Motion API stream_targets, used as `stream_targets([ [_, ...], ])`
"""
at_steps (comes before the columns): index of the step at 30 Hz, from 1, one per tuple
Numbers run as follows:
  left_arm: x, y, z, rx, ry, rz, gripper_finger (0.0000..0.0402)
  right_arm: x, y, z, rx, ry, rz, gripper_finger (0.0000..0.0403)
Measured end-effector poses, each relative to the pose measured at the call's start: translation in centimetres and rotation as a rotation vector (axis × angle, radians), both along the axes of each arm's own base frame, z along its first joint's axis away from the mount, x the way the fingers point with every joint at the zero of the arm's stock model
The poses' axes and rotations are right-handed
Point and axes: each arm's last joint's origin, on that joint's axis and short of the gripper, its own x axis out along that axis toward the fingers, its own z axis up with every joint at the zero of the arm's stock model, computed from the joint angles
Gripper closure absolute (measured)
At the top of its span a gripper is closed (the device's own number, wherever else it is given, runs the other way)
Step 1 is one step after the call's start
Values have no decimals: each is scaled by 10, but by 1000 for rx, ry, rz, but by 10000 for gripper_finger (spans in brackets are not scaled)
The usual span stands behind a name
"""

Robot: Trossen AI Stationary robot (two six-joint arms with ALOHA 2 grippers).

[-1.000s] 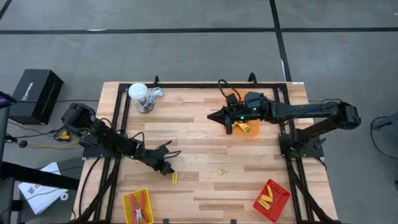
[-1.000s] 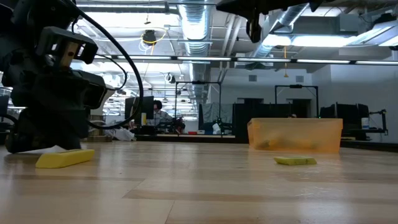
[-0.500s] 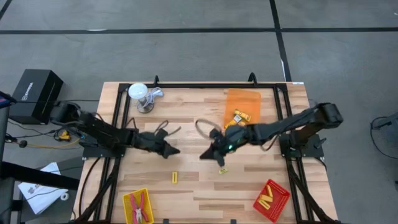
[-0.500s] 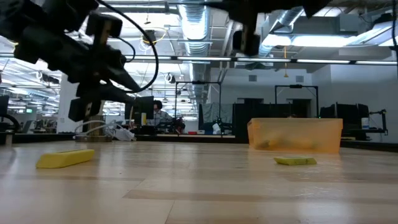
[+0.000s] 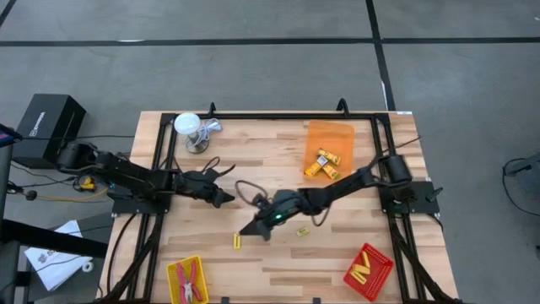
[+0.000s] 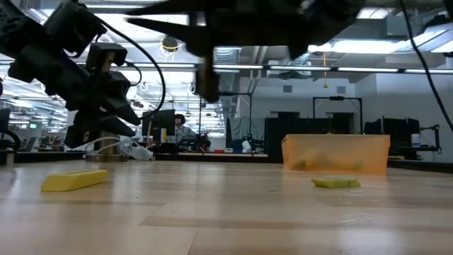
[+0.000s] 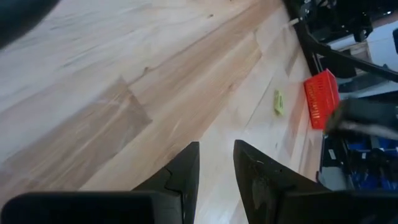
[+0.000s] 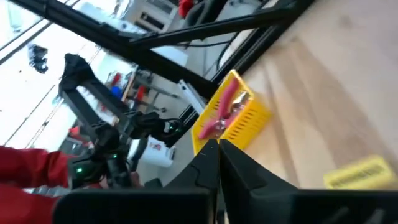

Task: Pick & Place School Supplies
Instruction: Put the yellow eraser into the red bin

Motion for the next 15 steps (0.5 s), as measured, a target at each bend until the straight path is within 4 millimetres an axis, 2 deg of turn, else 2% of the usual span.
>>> stream_targets([
  [4,-7,0,-4,-1,5,-2,307,29,12,-7,33,27,49,401],
  [7,-10,1,-8,-1,15,-2,307,44,20,-22,48,168,69,402],
  [9,-12,1,-10,-4,25,1,307,45,25,-37,36,321,66,403],
  [11,-14,1,-13,-8,34,3,307,46,26,-48,9,400,58,403],
  [15,-16,1,-15,-7,41,3,307,46,25,-48,-6,401,61,403],
])
